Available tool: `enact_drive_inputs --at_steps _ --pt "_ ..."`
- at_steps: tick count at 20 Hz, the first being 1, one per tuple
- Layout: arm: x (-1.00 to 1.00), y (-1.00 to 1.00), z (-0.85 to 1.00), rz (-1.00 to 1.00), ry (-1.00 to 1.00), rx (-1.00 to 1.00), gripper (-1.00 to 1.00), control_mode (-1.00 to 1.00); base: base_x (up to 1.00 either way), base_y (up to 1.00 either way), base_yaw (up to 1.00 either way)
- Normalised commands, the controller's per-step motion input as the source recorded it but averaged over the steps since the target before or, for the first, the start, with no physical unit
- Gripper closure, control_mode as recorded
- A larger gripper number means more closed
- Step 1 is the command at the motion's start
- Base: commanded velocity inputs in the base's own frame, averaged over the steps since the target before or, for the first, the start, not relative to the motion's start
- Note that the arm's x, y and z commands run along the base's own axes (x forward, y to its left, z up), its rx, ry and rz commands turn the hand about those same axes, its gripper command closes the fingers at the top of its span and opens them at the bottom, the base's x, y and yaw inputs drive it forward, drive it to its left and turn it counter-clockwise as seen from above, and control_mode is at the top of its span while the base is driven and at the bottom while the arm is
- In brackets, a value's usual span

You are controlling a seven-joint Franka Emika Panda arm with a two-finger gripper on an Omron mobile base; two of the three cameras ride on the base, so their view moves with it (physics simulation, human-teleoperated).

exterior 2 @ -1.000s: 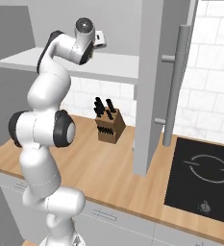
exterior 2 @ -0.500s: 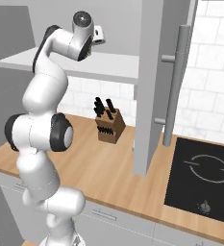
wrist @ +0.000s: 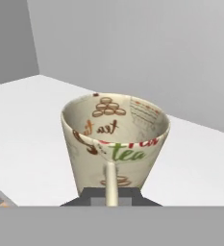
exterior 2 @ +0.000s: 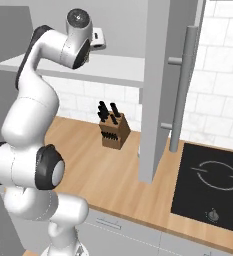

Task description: Gather all objects into one cabinet and sort the glasses and bowls to opposite sides.

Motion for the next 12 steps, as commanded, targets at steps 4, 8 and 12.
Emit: enact_drive_inputs --at_steps 4,8,12 --pt "-1.00 -0.01 0.14 0.00 0.00 0.02 1.00 -1.00 0.00 0.00 0.00" --pt "-0.30 0.00 0.00 0.00 0.00 0.00 1.00 -1.00 0.00 0.00 0.00" --pt "0.00 0.00 0.00 0.00 0.00 0.00 1.00 -1.00 0.00 0.00 0.00"
